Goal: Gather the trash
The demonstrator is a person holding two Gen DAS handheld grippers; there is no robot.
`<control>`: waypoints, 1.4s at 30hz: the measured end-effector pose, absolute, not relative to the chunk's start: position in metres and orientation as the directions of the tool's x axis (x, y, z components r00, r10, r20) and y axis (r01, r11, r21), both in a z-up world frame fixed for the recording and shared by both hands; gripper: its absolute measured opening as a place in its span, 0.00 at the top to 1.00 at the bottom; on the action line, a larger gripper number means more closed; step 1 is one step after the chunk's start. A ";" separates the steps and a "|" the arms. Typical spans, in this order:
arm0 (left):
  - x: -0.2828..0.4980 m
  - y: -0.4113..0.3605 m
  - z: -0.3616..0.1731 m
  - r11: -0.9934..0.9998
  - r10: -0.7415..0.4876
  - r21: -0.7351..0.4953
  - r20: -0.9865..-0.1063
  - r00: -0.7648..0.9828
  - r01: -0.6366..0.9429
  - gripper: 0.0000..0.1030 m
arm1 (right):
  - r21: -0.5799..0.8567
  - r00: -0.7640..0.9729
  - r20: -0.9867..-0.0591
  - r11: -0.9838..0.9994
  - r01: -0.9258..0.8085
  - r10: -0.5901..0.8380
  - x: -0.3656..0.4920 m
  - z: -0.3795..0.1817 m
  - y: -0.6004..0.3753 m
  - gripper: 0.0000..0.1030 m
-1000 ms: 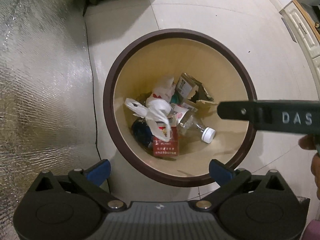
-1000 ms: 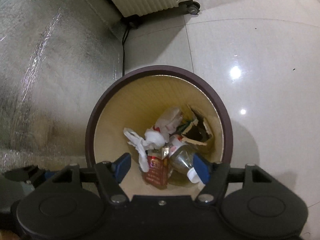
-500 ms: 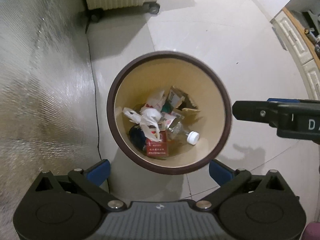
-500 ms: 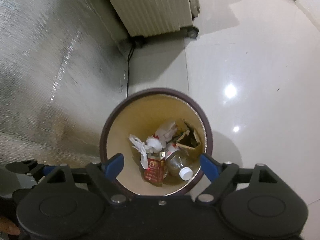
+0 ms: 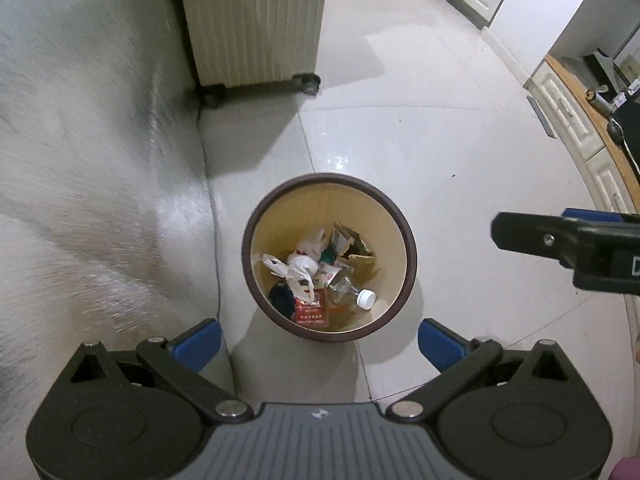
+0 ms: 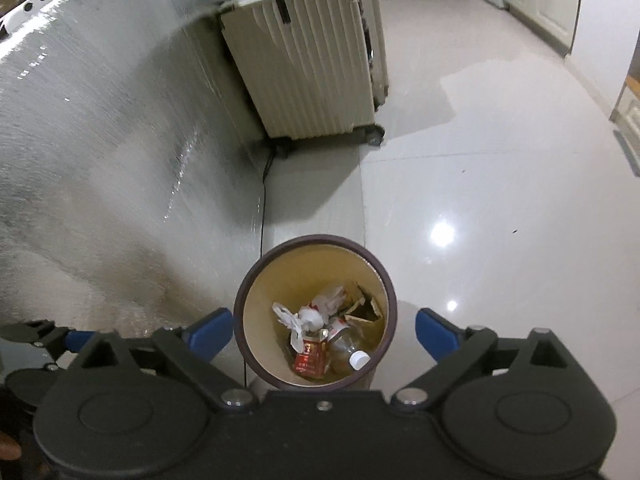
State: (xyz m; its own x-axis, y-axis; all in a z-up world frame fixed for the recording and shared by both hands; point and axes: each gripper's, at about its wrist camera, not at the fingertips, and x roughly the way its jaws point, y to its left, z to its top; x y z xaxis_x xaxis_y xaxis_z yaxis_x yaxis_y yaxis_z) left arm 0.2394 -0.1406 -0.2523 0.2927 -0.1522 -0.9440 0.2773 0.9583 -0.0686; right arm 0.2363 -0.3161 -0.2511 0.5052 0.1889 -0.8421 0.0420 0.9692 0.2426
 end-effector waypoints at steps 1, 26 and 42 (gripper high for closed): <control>0.236 -0.143 -0.246 0.958 -0.149 -0.062 -0.942 0.301 0.280 0.00 | 0.230 0.513 -0.840 0.972 0.041 0.177 0.231 -0.243 -0.316 0.03; 0.151 -0.108 -0.071 0.962 -0.157 -0.004 -0.827 0.541 0.273 0.00 | 0.139 0.654 -0.756 0.983 0.123 0.025 0.126 -0.096 -0.305 0.00; 0.108 -0.040 -0.006 0.977 -0.163 -0.033 -0.759 0.630 0.212 0.00 | 0.068 0.689 -0.725 0.993 0.094 -0.016 0.083 -0.033 -0.270 0.00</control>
State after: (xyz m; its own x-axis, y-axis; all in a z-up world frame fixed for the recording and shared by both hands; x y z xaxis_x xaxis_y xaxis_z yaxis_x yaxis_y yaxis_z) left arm 0.1078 -0.0404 -0.0063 0.6305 -0.1626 -0.7590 0.2118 0.9767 -0.0333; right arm 0.0835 -0.2697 -0.0328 0.6887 -0.0159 -0.7249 0.0942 0.9933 0.0677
